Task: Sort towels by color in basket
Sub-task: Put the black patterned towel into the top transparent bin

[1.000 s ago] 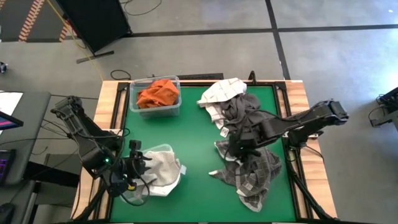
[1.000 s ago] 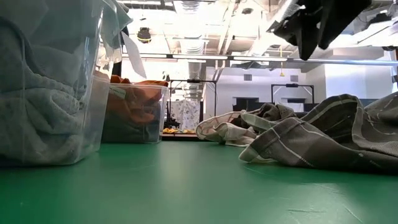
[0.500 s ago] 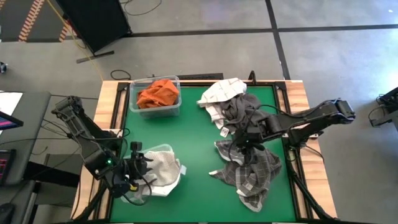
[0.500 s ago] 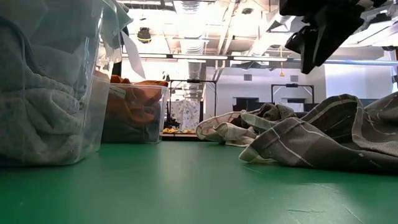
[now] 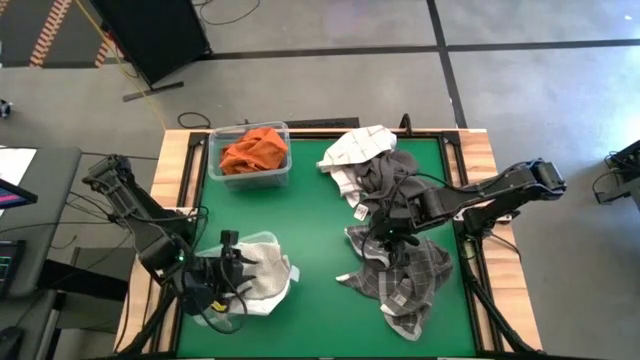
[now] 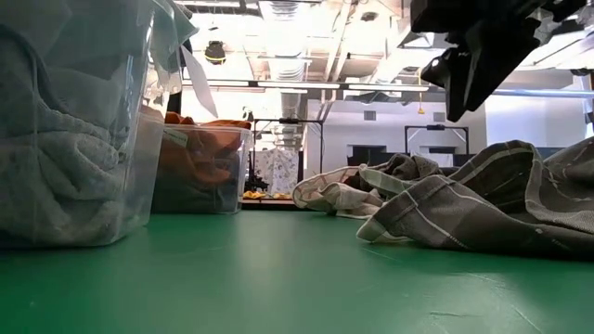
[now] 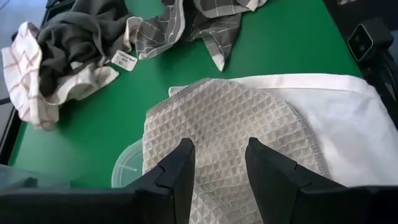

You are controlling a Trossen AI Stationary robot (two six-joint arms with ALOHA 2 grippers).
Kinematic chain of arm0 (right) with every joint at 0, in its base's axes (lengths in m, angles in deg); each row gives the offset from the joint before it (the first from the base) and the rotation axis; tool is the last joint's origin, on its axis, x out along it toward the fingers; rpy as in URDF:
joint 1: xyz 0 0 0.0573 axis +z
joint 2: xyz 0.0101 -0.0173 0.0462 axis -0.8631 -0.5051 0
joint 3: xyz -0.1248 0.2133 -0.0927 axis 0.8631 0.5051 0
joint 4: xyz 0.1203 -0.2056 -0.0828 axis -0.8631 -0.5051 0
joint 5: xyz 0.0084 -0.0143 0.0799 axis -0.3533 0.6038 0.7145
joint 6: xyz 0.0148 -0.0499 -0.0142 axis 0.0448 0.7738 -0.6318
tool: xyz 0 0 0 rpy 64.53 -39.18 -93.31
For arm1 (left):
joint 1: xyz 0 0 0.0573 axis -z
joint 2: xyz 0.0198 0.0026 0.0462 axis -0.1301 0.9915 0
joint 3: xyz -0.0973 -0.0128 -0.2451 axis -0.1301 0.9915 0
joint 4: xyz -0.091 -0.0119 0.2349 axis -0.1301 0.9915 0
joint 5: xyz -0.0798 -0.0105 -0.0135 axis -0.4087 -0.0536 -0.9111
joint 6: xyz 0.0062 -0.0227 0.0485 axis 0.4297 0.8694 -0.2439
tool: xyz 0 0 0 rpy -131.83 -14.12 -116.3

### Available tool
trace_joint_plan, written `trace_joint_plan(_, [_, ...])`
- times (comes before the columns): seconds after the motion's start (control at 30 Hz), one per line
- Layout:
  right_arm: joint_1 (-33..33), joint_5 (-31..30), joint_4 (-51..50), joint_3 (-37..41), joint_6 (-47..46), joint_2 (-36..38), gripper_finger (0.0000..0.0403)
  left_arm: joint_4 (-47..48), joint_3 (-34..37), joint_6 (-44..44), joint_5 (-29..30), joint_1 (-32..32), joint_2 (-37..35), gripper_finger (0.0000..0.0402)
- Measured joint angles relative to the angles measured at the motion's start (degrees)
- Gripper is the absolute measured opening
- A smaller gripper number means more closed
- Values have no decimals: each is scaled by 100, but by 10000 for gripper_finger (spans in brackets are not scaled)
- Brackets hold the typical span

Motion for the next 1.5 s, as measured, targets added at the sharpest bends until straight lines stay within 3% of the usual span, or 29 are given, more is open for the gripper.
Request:
trace_joint_plan(0.37, [0,1,148,-2,0,-93,173,-207,-2,-742,-2,-230,0,135])
trace_joint_plan(0.83, [0,3,148,-2,0,-93,173,-1515,-4,-2860,-119,-1206,0,135])
trace_joint_plan(1.17, [0,3,147,-2,0,-93,173,-2032,-4,-3551,-1128,-2525,0,135])
trace_joint_plan(1.5, [0,3,147,-2,0,-93,173,-2429,-4,-3881,-2563,-3798,8,135])
